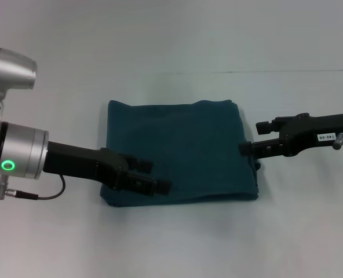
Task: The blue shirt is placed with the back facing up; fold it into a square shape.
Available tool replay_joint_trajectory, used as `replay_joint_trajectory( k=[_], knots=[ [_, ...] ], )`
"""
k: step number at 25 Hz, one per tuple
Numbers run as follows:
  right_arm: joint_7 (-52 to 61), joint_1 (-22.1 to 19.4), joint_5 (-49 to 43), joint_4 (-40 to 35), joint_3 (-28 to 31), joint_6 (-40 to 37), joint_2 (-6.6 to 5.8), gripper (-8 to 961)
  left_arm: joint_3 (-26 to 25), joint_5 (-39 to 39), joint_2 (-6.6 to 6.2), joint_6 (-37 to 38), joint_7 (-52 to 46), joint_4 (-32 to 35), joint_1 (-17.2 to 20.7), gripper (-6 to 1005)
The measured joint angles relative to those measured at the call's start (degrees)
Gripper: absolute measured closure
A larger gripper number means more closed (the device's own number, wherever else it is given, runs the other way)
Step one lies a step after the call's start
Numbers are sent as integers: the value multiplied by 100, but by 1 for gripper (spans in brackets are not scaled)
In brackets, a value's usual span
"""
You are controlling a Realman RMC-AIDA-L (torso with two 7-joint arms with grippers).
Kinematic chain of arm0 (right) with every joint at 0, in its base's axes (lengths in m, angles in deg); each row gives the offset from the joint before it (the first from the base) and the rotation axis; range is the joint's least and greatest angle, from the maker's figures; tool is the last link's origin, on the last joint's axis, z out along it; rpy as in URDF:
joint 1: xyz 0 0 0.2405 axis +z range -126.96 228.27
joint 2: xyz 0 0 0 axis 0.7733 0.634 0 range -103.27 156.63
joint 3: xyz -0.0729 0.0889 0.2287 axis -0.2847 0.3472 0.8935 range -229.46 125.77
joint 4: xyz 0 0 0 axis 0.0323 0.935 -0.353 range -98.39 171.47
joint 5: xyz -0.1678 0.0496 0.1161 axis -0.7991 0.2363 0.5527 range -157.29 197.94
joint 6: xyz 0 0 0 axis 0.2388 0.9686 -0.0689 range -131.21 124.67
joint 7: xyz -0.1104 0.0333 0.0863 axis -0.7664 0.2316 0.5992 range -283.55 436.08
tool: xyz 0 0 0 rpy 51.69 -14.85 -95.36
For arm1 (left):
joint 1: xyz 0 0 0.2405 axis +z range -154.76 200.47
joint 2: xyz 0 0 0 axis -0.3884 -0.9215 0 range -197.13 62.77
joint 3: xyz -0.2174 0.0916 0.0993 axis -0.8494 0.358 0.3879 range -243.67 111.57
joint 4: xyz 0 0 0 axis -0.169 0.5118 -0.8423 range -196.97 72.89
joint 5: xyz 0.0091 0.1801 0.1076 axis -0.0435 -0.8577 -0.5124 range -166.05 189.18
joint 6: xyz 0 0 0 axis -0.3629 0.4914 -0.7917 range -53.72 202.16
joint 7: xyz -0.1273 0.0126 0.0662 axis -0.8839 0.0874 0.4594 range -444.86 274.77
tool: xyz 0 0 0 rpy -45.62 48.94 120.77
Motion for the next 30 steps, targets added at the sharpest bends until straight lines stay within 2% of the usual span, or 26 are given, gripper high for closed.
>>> replay_joint_trajectory(
  k=[30],
  knots=[
    [38, -16, 1, 0, -11, -10, 0, 28, 0, 7, -26, -53, -1, 1, 2, 50]
  ],
)
